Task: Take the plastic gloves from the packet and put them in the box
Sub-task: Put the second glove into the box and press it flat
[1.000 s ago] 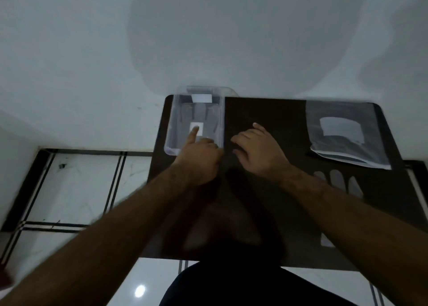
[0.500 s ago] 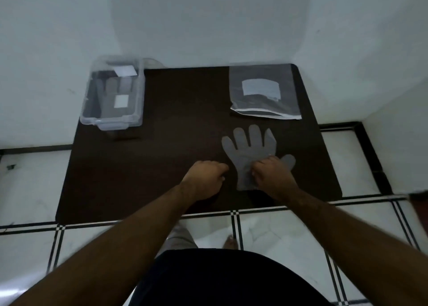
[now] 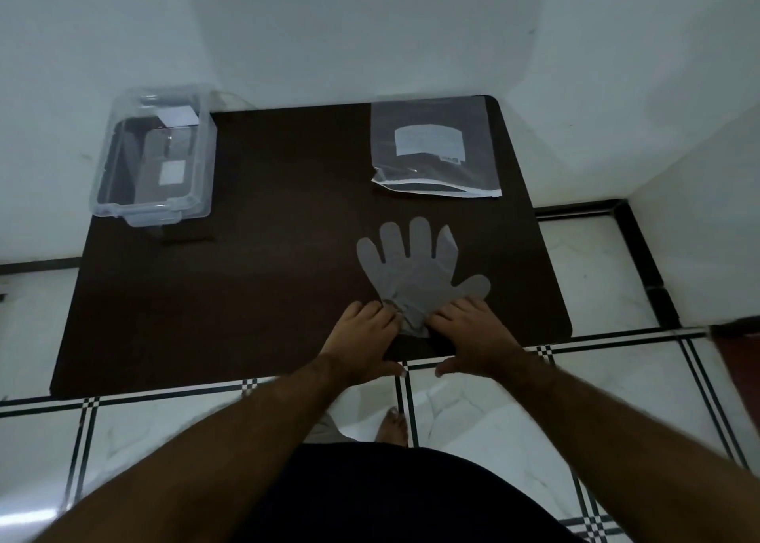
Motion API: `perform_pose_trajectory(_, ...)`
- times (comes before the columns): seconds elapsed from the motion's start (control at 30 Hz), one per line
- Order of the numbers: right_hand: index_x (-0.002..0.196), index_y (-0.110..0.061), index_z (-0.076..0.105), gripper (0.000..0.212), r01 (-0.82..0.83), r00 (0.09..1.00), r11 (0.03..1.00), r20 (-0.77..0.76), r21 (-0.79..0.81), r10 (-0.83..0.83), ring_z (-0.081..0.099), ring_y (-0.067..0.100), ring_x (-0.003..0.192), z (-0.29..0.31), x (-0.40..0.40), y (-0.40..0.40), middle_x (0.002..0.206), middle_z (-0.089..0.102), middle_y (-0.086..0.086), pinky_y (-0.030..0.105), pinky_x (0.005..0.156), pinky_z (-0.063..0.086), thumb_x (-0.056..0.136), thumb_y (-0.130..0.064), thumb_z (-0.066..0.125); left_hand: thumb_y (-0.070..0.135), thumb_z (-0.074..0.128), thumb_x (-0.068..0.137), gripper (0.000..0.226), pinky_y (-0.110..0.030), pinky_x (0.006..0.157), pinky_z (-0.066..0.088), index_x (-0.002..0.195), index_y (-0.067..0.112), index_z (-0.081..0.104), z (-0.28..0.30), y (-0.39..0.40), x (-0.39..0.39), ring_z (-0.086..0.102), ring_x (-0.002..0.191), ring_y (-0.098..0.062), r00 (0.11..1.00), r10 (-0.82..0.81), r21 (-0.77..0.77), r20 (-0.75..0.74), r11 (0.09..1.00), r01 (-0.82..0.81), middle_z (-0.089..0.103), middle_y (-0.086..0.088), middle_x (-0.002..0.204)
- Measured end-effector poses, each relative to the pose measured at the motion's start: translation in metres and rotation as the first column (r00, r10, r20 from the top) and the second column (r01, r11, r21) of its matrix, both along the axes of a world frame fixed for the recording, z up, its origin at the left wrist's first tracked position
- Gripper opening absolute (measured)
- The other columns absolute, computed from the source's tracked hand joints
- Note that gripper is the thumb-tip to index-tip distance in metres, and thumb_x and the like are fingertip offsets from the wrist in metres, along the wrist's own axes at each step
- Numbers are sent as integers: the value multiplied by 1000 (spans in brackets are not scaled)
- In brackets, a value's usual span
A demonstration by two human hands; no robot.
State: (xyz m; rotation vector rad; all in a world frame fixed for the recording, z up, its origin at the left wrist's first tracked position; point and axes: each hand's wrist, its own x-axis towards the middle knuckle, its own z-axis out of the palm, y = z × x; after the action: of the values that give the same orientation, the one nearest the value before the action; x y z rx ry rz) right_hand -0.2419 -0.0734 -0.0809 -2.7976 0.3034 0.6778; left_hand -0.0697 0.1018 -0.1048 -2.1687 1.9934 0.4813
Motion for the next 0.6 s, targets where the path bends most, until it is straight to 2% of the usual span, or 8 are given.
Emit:
perform_pose_trajectory(0.13,124,-26,66,30,-113,982,993,146,-45,118,65,23,122,-10,-12,9,127,71,0,49,118,39,96,-36,70,56,64,95,45,-45,105,44,128,26,70,-7,11,-14,60,122,-24,995,-92,-113,27,989,95,70,2,131)
perform_pose_trajectory(0.23,112,-24,71,16,-161,971,987,183,7,158,69,20,109,-7,-13,12,112,75,0,48,110,47,100,-32,64,42,62,99,22,-40,103,41,115,32,74,-8,18,-22,63,116,-19,996,-82,-199,-20,977,77,73,10,121)
perform_pose_trajectory(0.3,100,-25,70,18,-81,959,993,278,88,54,66,16,96,3,-7,11,99,73,-2,45,100,52,100,-38,58,47,56,101,28,-36,105,38,120,34,71,6,18,-21,59,119,-16,987,39,-250,-156,965,-78,70,12,124)
perform_pose_trajectory(0.33,96,-26,68,21,-35,942,990,336,135,-13,62,11,90,11,0,9,94,70,-5,41,95,53,98,-42,55,54,57,98,39,-35,108,36,130,34,67,16,16,-19,56,125,-14,956,119,-261,-268,946,-191,67,11,131)
perform_pose_trajectory(0.43,91,-29,67,13,48,890,953,421,300,-177,59,3,85,48,32,2,90,67,-12,30,84,52,92,-41,64,70,77,76,94,-35,118,32,156,33,43,63,1,-1,43,138,-9,767,297,-129,-569,889,-440,50,10,154)
perform_pose_trajectory(0.47,89,-28,69,9,57,863,938,456,342,-219,60,2,83,63,46,-1,88,67,-13,30,81,53,88,-37,70,68,81,73,98,-34,117,36,156,33,42,76,-6,8,45,136,-7,728,319,-102,-607,877,-469,51,11,153)
perform_pose_trajectory(0.53,85,-28,72,9,62,811,921,519,384,-271,64,4,80,94,73,-8,84,69,-13,30,76,55,79,-30,78,49,85,80,70,-37,106,52,142,31,58,99,-19,29,61,120,-6,721,312,-188,-619,832,-521,67,10,134)
perform_pose_trajectory(0.6,84,-28,74,11,56,781,895,539,443,-315,68,5,79,126,97,-14,82,71,-13,29,74,57,77,-24,81,27,83,87,34,-40,90,60,119,28,74,126,-25,51,71,98,-5,690,338,-289,-640,726,-624,76,11,109)
